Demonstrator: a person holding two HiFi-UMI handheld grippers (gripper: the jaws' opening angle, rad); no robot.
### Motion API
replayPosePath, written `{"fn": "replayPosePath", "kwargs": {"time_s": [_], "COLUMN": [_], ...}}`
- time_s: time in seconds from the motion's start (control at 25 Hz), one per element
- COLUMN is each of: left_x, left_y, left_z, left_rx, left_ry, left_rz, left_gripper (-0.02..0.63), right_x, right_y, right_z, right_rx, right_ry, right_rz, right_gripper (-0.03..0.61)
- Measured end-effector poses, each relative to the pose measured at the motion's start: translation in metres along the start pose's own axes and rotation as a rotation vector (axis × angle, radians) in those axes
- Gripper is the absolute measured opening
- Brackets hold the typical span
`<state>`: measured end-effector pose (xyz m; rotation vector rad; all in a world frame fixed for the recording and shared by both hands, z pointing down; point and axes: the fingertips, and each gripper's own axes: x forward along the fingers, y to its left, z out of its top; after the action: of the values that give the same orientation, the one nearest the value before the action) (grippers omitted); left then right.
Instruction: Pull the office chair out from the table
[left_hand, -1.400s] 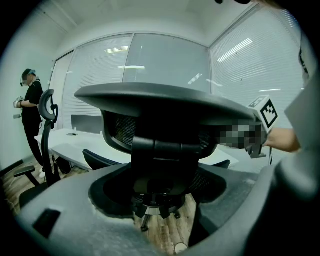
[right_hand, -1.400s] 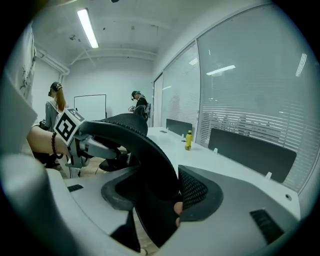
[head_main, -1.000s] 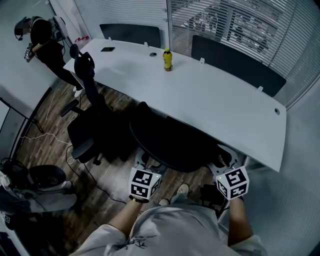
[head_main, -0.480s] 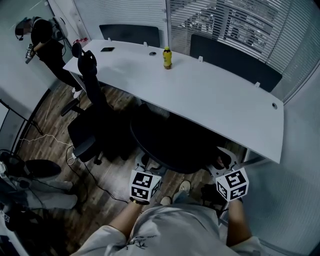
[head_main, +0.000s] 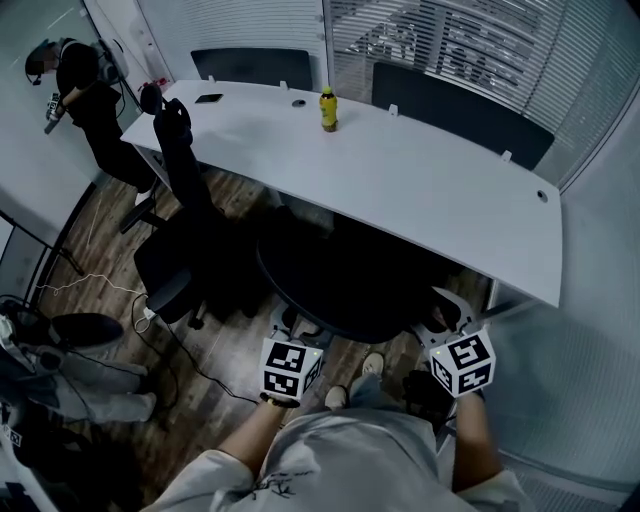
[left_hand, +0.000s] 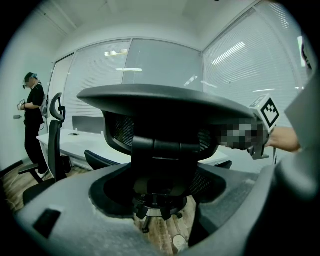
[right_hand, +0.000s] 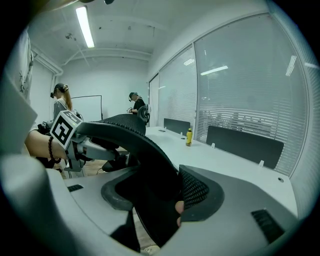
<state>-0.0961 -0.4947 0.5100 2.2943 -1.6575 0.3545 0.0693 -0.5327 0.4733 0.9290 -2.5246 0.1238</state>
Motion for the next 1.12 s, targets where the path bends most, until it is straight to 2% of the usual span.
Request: {"fn": "replayPosePath", "kwargs": {"time_s": [0.56, 1.12], "left_x": [-0.031, -0.082], "left_y": [-0.001, 0.003], "left_z": [-0.014, -0.029], "left_rx": [0.011, 0.011], "left_ry": [0.008, 0.001], "left_rz": [-0.024, -0.028], "left_gripper": [0.325, 0.325], "right_x": [-0.014, -0.035], "right_y": [0.034, 0.088], "right_z": [-0.008, -0.012], "right_rx": [-0.025, -0.085], "right_ry": [0.024, 0.049], "right_rz": [0.014, 0.06], "right_gripper": [0.201, 0.179]}}
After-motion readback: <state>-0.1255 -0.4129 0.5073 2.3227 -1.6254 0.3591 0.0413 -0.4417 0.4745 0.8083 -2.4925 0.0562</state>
